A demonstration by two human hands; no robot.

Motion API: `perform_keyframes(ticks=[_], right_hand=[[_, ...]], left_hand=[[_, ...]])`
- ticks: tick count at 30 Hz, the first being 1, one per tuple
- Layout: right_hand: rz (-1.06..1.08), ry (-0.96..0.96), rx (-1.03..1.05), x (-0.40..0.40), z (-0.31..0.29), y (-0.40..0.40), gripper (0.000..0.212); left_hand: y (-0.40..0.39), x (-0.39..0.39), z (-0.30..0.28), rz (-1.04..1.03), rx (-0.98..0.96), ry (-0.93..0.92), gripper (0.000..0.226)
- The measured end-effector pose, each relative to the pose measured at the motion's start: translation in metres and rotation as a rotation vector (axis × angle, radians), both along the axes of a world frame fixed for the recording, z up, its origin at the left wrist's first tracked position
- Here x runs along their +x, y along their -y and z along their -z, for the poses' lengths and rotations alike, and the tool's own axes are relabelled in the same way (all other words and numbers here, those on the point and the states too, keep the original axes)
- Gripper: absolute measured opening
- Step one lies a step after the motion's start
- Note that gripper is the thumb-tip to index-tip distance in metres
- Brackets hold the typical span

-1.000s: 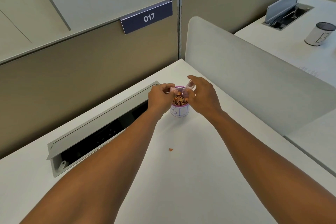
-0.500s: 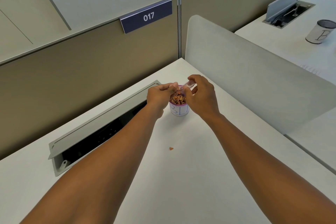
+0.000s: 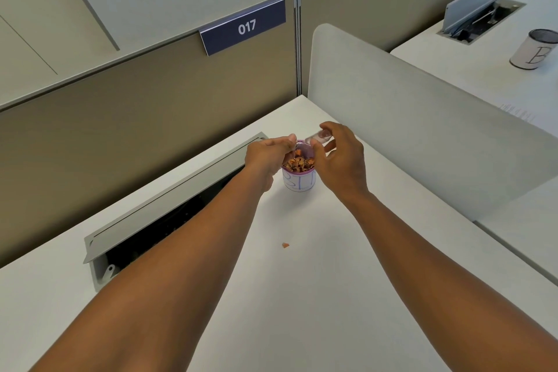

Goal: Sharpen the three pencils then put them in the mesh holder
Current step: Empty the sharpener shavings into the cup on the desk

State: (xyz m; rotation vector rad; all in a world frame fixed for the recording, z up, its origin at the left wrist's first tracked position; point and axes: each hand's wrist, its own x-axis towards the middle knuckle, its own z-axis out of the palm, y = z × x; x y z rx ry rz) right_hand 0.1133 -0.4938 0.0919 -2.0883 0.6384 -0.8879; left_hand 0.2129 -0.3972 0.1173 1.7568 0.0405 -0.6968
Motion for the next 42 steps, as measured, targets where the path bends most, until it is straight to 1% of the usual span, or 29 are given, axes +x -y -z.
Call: perform_keyframes(ticks=[2,4,6,9,11,13,14,15,17,20,23,25,26,28,31,33,35,37,39,40,42], right_hand=[[-0.038,0.014,0.006,0.003,-0.001,-0.001,0.034],[-0.066,-0.019,0.015,0.004,0.000,0.000,0.035],[-0.033,-0.033,0.019,0.004,0.001,0.002,0.034],[0.022,0.021,-0.027,0.003,-0.003,0.002,0.033],[-0.026,0.047,-0.050,0.005,-0.005,-0.001,0.033],[-0.077,-0.011,-0.089,0.006,-0.002,-0.003,0.030],[-0.068,-0.058,-0.110,0.006,-0.001,-0.002,0.028],[-0.031,-0.086,-0.126,0.005,0.000,0.000,0.027],[0.038,-0.061,-0.146,0.004,-0.002,0.001,0.025],[-0.010,0.040,-0.154,0.006,-0.009,-0.005,0.023],[-0.046,-0.007,-0.150,0.007,-0.005,-0.009,0.020],[-0.006,-0.084,-0.124,0.007,0.000,-0.006,0.018],[0.024,-0.093,-0.091,0.006,0.001,-0.005,0.017],[0.073,-0.053,-0.009,0.004,0.001,-0.004,0.020],[0.034,-0.016,0.115,0.003,-0.002,-0.007,0.022],[-0.016,-0.077,0.115,0.004,0.000,-0.008,0.022],[0.011,-0.124,0.076,0.004,0.000,-0.006,0.023],[0.102,-0.028,0.087,0.003,-0.005,-0.006,0.023],[0.102,0.047,0.091,0.004,-0.008,-0.007,0.023],[0.061,0.003,0.059,0.005,-0.008,-0.008,0.022],[0.003,-0.150,-0.015,0.004,-0.002,-0.009,0.022]], left_hand=[[0.001,0.000,-0.001,-0.004,0.003,-0.005,0.017],[0.000,-0.001,-0.001,-0.012,0.017,-0.008,0.017],[-0.001,0.000,0.000,-0.031,0.018,-0.022,0.019],[-0.005,0.002,0.001,-0.054,0.000,-0.060,0.022],[-0.005,0.003,0.001,-0.060,-0.018,-0.104,0.028],[-0.005,0.002,0.000,-0.061,-0.042,-0.146,0.033],[-0.005,0.002,-0.001,-0.065,-0.049,-0.155,0.034],[-0.005,0.002,-0.002,-0.066,-0.044,-0.153,0.035],[-0.005,0.002,-0.004,-0.063,-0.018,-0.128,0.036],[-0.005,0.003,-0.004,-0.060,-0.012,-0.103,0.038],[-0.004,0.002,-0.005,-0.056,-0.020,-0.097,0.036],[-0.005,0.002,-0.005,-0.056,-0.007,-0.075,0.031],[-0.005,0.002,-0.005,-0.056,-0.003,-0.067,0.027],[-0.006,0.003,-0.006,-0.061,-0.009,-0.070,0.023],[-0.007,0.003,-0.004,-0.052,0.001,-0.077,0.027],[-0.007,0.002,-0.003,-0.047,-0.010,-0.078,0.029],[-0.007,0.003,-0.001,-0.049,0.000,-0.074,0.031],[-0.006,0.003,-0.001,-0.050,0.016,-0.079,0.032],[-0.004,0.005,0.000,-0.057,0.011,-0.091,0.035],[-0.003,0.006,0.001,-0.064,-0.002,-0.099,0.037],[-0.002,0.006,0.002,-0.081,-0.005,-0.102,0.038]])
